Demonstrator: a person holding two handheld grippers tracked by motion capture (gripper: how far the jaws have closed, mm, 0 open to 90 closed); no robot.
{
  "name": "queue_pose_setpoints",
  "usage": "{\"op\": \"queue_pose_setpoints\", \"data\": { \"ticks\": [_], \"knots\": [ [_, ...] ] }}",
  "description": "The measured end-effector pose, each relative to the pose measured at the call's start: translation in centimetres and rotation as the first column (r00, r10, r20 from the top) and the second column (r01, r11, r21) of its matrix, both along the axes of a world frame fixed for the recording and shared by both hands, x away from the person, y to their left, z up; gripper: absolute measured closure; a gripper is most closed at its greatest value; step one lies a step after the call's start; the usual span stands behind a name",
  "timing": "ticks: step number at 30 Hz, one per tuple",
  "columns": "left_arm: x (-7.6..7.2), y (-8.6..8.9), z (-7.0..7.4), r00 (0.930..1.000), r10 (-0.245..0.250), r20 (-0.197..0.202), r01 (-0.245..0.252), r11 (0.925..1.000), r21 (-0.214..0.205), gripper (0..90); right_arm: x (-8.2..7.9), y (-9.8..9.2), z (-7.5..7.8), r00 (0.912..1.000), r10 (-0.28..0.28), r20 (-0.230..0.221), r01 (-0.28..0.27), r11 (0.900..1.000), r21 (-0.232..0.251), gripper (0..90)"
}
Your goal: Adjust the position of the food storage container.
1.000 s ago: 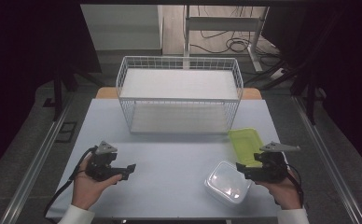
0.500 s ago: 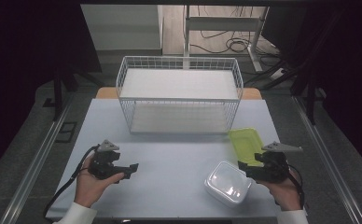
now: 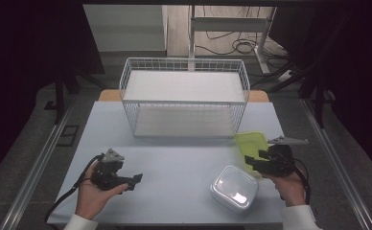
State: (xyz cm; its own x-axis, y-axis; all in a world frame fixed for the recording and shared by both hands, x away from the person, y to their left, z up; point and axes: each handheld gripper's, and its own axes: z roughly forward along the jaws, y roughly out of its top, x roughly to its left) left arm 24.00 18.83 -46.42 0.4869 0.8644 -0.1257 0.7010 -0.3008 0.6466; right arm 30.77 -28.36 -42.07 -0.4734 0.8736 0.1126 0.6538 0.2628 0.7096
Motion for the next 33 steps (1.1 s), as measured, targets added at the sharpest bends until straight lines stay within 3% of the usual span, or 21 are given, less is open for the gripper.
{"op": "queue_pose_setpoints", "data": {
  "ticks": [3, 6, 9, 10, 11, 14, 15, 16, 20, 24, 26, 33],
  "knots": [
    [-0.2, 0.1, 0.2, 1.0, 0.002, 0.003, -0.002, 1.0, -0.006, 14.8, 0.6, 0.3, 0.1, 0.9998, -0.003, -0.018, 0.003, 0.9998, -0.02, 40.3],
    [-0.4, 0.5, 0.6, 0.9999, 0.008, 0.014, -0.007, 0.9995, -0.031, 14.7, 1.7, 0.6, 0.6, 0.9986, -0.001, -0.053, -0.003, 0.9973, -0.073, 43.5],
    [-0.4, 0.6, 0.7, 0.9998, 0.01, 0.017, -0.01, 0.9994, -0.033, 14.8, 2.6, 0.3, 0.9, 0.998, -0.012, -0.062, 0.007, 0.9963, -0.086, 45.6],
    [-0.3, 0.7, 0.7, 0.9998, 0.007, 0.019, -0.006, 0.9994, -0.034, 14.8, 3.7, -0.2, 1.2, 0.9965, -0.036, -0.075, 0.03, 0.9961, -0.083, 48.2],
    [-0.3, 0.7, 0.7, 0.9998, 0.007, 0.019, -0.006, 0.9994, -0.034, 14.8, 3.7, -0.2, 1.2, 0.9965, -0.036, -0.075, 0.03, 0.9961, -0.083, 48.2],
    [0.0, 0.5, 0.4, 0.9999, 0.005, 0.011, -0.005, 0.9995, -0.031, 14.7, 5.7, -1.2, 1.5, 0.9929, -0.07, -0.096, 0.062, 0.9944, -0.085, 52.8],
    [0.2, 0.3, 0.2, 1.0, -0.001, 0.004, 0.002, 0.9997, -0.024, 14.7, 7.1, -1.7, 1.4, 0.9896, -0.09, -0.112, 0.08, 0.9924, -0.094, 56.9],
    [0.2, 0.3, 0.2, 1.0, -0.001, 0.004, 0.002, 0.9997, -0.024, 14.7, 7.1, -1.7, 1.4, 0.9896, -0.09, -0.112, 0.08, 0.9924, -0.094, 56.9],
    [0.4, -0.1, -0.3, 0.9997, -0.022, -0.012, 0.022, 0.9996, 0.017, 14.1, 10.4, -2.7, 0.6, 0.9802, -0.122, -0.156, 0.102, 0.9866, -0.127, 69.0],
    [0.7, -0.1, -0.3, 0.9995, -0.027, -0.016, 0.027, 0.9996, -0.005, 14.1, 11.7, -3.7, 0.0, 0.9724, -0.144, -0.183, 0.118, 0.982, -0.147, 76.3],
    [0.9, 0.0, -0.3, 0.9993, -0.032, -0.021, 0.031, 0.9994, -0.011, 14.2, 12.7, -4.7, -0.2, 0.9685, -0.155, -0.195, 0.127, 0.9806, -0.149, 84.6],
    [0.8, 0.0, -0.3, 0.9993, -0.033, -0.02, 0.033, 0.9994, -0.003, 14.0, 14.7, -5.7, -1.4, 0.9582, -0.179, -0.224, 0.144, 0.9761, -0.162, 89.1]
  ]
}}
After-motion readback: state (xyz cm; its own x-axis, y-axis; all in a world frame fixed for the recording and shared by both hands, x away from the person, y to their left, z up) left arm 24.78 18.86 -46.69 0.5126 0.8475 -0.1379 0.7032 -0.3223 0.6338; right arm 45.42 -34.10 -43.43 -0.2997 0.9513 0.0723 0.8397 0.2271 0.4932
